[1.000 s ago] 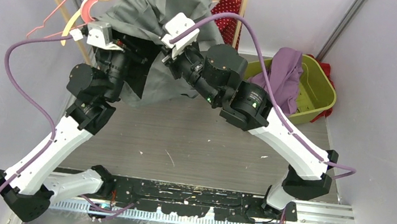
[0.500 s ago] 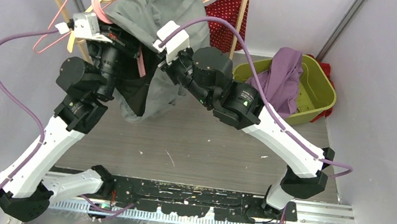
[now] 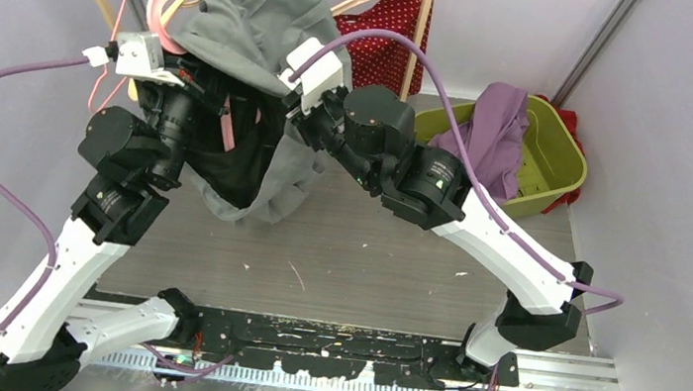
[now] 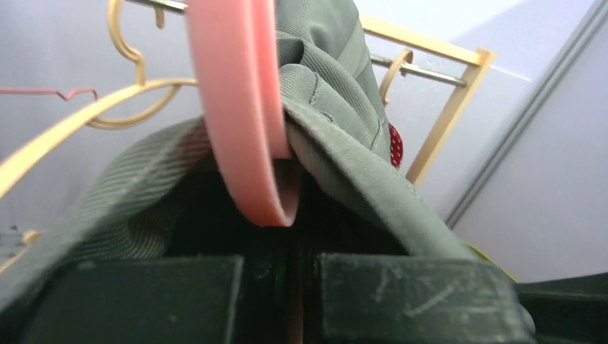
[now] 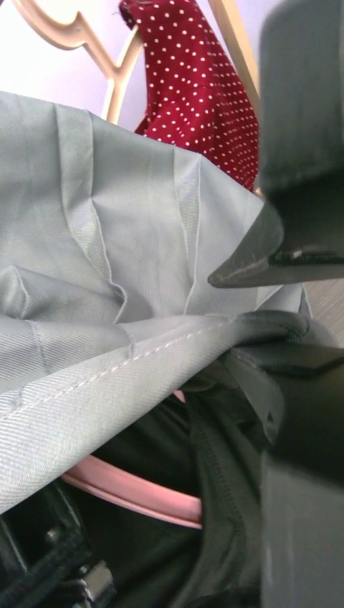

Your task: Remove the skirt from the hanger

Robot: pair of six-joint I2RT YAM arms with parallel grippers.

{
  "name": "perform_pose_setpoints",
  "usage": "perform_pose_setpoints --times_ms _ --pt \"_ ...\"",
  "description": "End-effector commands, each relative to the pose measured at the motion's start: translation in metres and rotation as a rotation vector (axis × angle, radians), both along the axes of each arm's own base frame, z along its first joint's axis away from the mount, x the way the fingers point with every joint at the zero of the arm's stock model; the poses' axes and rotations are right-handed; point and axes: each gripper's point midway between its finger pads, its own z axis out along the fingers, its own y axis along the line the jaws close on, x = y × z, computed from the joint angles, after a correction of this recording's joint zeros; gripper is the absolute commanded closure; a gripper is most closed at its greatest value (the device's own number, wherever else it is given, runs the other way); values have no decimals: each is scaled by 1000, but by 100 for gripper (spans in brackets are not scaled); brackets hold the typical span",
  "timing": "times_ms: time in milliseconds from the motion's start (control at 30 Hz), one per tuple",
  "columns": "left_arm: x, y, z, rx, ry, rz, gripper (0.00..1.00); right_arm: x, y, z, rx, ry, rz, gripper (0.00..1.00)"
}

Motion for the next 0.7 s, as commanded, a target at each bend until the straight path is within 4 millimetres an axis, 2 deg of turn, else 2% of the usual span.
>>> perform_pose_setpoints --times_ms 0,167,367,467,567,667 --pt "-9 26 53 -61 -163 103 100 -28 4 31 51 -12 107 60" --pt "12 6 45 -15 -118 74 100 -48 10 29 -69 -66 96 52" --pt "26 -4 44 11 -81 66 100 -83 10 49 -32 -115 178 50" --pt "27 -4 49 18 -80 74 100 -88 20 33 -60 -91 199 50" --pt "26 -4 53 4 -74 65 100 -89 39 9 -75 -62 224 51" --pt "25 -7 51 -18 -59 42 100 -84 57 -3 -87 -67 217 52"
